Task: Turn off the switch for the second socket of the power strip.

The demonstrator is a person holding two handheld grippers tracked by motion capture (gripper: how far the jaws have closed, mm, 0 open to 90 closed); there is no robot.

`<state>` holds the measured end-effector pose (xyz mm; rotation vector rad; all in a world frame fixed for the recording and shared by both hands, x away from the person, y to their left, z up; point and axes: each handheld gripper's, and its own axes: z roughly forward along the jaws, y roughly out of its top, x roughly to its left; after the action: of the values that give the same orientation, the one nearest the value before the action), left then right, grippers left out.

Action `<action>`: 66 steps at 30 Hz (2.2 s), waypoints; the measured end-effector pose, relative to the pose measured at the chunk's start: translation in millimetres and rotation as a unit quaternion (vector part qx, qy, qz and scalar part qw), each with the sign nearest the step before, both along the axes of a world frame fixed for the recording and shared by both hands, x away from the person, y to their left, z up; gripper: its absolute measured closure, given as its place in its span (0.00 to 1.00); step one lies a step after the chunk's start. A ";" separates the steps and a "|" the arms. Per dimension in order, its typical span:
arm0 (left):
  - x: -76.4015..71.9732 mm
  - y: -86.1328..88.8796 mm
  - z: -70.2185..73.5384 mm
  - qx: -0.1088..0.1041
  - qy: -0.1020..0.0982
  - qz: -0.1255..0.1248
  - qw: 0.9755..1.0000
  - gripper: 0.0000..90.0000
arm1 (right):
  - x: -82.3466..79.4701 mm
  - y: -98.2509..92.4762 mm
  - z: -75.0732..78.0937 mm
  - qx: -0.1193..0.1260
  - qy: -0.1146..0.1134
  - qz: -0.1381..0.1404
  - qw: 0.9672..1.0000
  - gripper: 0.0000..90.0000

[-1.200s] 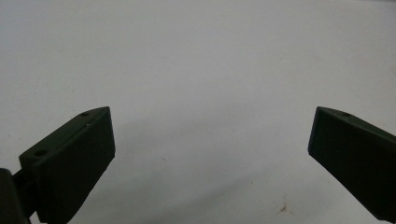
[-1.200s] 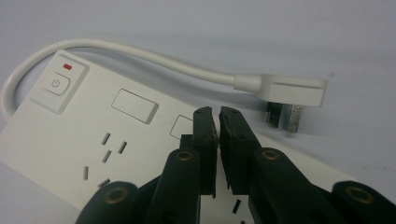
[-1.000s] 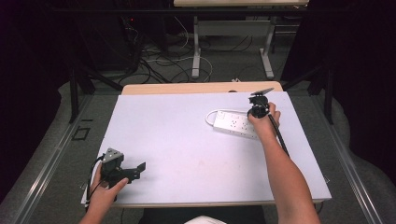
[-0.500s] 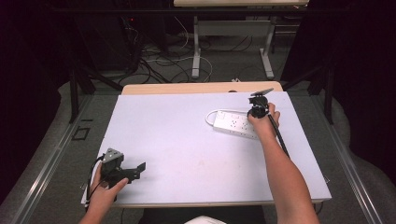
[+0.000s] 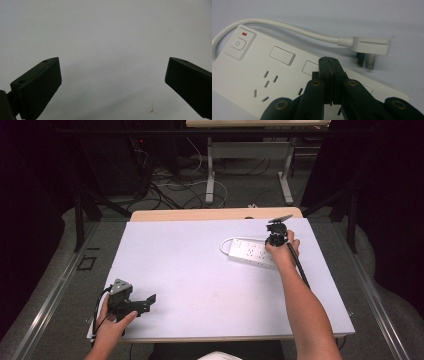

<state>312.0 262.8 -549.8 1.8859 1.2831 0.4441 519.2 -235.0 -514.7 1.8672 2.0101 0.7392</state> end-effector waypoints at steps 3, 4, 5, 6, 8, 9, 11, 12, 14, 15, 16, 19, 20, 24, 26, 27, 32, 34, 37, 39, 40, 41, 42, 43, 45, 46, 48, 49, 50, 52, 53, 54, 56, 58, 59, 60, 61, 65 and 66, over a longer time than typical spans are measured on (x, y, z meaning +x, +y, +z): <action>0.1 0.0 -0.1 0.000 0.000 0.000 1.000 0.01 | 0.1 0.0 0.5 -0.009 0.005 -0.003 1.000 1.00; 0.1 0.0 -0.1 0.000 0.000 0.000 1.000 0.01 | 0.1 0.2 0.2 -0.010 0.005 -0.003 1.000 1.00; 0.1 0.0 -0.1 0.000 0.000 0.000 1.000 0.01 | 0.1 0.2 0.2 -0.010 0.005 -0.003 1.000 1.00; 0.0 -0.1 -0.1 0.000 0.000 0.000 1.000 0.01 | 0.1 0.3 -0.1 -0.011 0.005 -0.003 1.000 1.00; 0.0 -0.1 -0.1 0.000 0.000 0.000 1.000 0.01 | 0.1 0.8 -1.2 -0.014 0.011 -0.004 1.000 1.00; 0.0 -0.1 -0.2 0.000 0.000 0.000 1.000 0.01 | 0.0 0.8 -1.2 -0.013 0.011 -0.005 1.000 1.00; 0.0 -0.1 -0.2 0.000 0.000 0.000 1.000 0.01 | 0.1 0.2 -1.5 -0.012 0.009 -0.003 1.000 1.00; 0.0 -0.1 -0.2 0.000 0.000 0.000 1.000 0.01 | 0.1 0.2 -1.5 -0.012 0.009 -0.003 1.000 1.00; 0.0 0.0 -0.1 0.000 0.000 0.000 1.000 0.01 | 0.0 -0.2 -1.4 -0.011 0.011 -0.002 1.000 1.00; 0.0 0.0 -0.1 0.000 0.000 0.000 1.000 0.01 | 0.0 -0.2 -2.1 -0.007 0.005 -0.002 1.000 1.00; 0.0 0.0 -0.1 0.000 0.000 0.000 1.000 0.01 | 0.0 -0.2 -2.1 -0.007 0.005 -0.002 1.000 1.00; 0.0 0.0 0.0 0.000 -0.001 0.000 1.000 0.01 | -0.1 -0.1 -2.1 -0.008 0.005 -0.002 1.000 1.00; 0.0 0.0 0.0 0.000 0.000 0.000 1.000 0.01 | -0.3 0.1 -1.7 -0.013 0.007 -0.003 1.000 1.00; -0.1 0.2 0.2 0.000 0.000 0.001 1.000 0.01 | -0.2 0.5 -1.7 -0.013 0.006 -0.005 1.000 1.00; -0.1 0.2 0.3 0.000 0.000 0.001 1.000 0.01 | -0.2 -0.4 -1.9 -0.011 0.005 -0.001 1.000 0.98; -0.1 0.0 0.0 0.000 -0.002 0.002 1.000 0.01 | -0.1 -0.4 -1.9 -0.011 0.004 -0.002 1.000 0.97; -0.1 0.1 0.0 -0.001 -0.002 0.002 1.000 0.01 | -0.1 -1.0 -1.8 -0.016 0.002 0.001 1.000 0.92; -0.1 0.2 0.1 -0.001 -0.001 0.002 1.000 0.01 | 0.1 -0.4 -1.8 -0.016 -0.001 0.004 1.000 0.88; -0.1 0.0 0.0 0.000 -0.002 0.003 1.000 0.01 | 0.1 0.4 -1.8 -0.016 -0.008 0.006 1.000 0.86; -0.1 0.2 0.2 0.000 0.000 0.001 1.000 0.01 | 0.1 0.8 -1.6 -0.018 -0.018 0.011 1.000 0.83; 0.0 0.1 0.2 0.000 0.000 0.001 1.000 0.01 | 0.1 1.0 -1.2 -0.020 -0.023 0.014 0.999 0.82; 0.0 0.2 0.1 0.000 0.000 0.001 1.000 0.01 | 0.2 1.6 -0.4 -0.020 -0.035 0.018 0.999 0.79; 0.1 0.2 0.1 0.000 0.000 0.001 1.000 0.01 | 0.2 1.6 -0.4 -0.020 -0.035 0.018 0.999 0.79; 0.1 0.2 0.1 0.000 0.000 0.001 1.000 0.01 | 0.3 1.8 0.1 -0.022 -0.041 0.020 0.999 0.77; 0.1 -0.1 -0.3 -0.001 -0.003 0.003 1.000 0.01 | 0.9 2.1 0.7 -0.024 -0.053 0.024 0.998 0.74; 0.1 0.0 -0.1 0.000 -0.002 0.002 1.000 0.01 | 1.0 2.6 1.0 -0.022 -0.061 0.025 0.998 0.72; 0.2 -0.2 -0.3 0.000 -0.003 0.003 1.000 0.01 | 1.0 2.2 0.9 -0.021 -0.078 0.032 0.996 0.69; 0.2 -0.2 -0.3 0.000 -0.002 0.003 1.000 0.01 | 0.5 2.8 1.0 -0.017 -0.085 0.031 0.996 0.67; 0.4 -0.2 -0.4 -0.001 -0.003 0.002 1.000 0.01 | 0.6 1.4 -0.4 -0.019 -0.093 0.034 0.995 0.65; 0.5 -0.3 -0.5 0.000 -0.003 0.002 1.000 0.01 | 0.6 0.5 -1.2 -0.017 -0.095 0.036 0.995 0.64; 0.5 -0.3 -0.4 0.000 -0.002 0.003 1.000 0.01 | 0.1 0.3 -1.4 -0.015 -0.094 0.033 0.995 0.63; 0.5 -0.4 -0.4 0.000 -0.002 0.003 1.000 0.01 | 0.2 -0.4 -1.8 -0.015 -0.096 0.034 0.995 0.62; 0.8 -1.2 -1.0 -0.002 -0.005 0.005 1.000 0.01 | 0.1 -1.0 -2.6 -0.009 -0.102 0.037 0.994 0.58; 1.0 -1.6 -1.2 -0.003 -0.006 0.006 1.000 0.01 | -0.3 -1.6 -3.0 -0.010 -0.111 0.044 0.993 0.56; 1.2 -1.8 -1.4 -0.003 -0.006 0.006 1.000 0.01 | -0.2 -1.4 -3.4 -0.011 -0.115 0.048 0.992 0.55; 1.4 -1.9 -1.5 -0.003 -0.005 0.006 1.000 0.01 | -0.4 -0.8 -3.6 -0.012 -0.118 0.050 0.992 0.52; 1.6 -2.1 -1.6 -0.003 -0.005 0.006 1.000 0.01 | -0.4 -0.4 -3.8 -0.013 -0.120 0.054 0.991 0.51; 1.7 -2.2 -1.6 -0.003 -0.005 0.006 1.000 0.01 | -0.3 1.4 -3.4 -0.015 -0.134 0.070 0.988 0.46; 1.7 -2.1 -1.6 -0.004 -0.005 0.006 1.000 0.01 | -0.4 2.1 -3.3 -0.016 -0.137 0.073 0.988 0.44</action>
<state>313.7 260.6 -551.5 1.8694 1.2885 0.4534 518.8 -232.9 -517.9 1.5174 1.9819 0.9413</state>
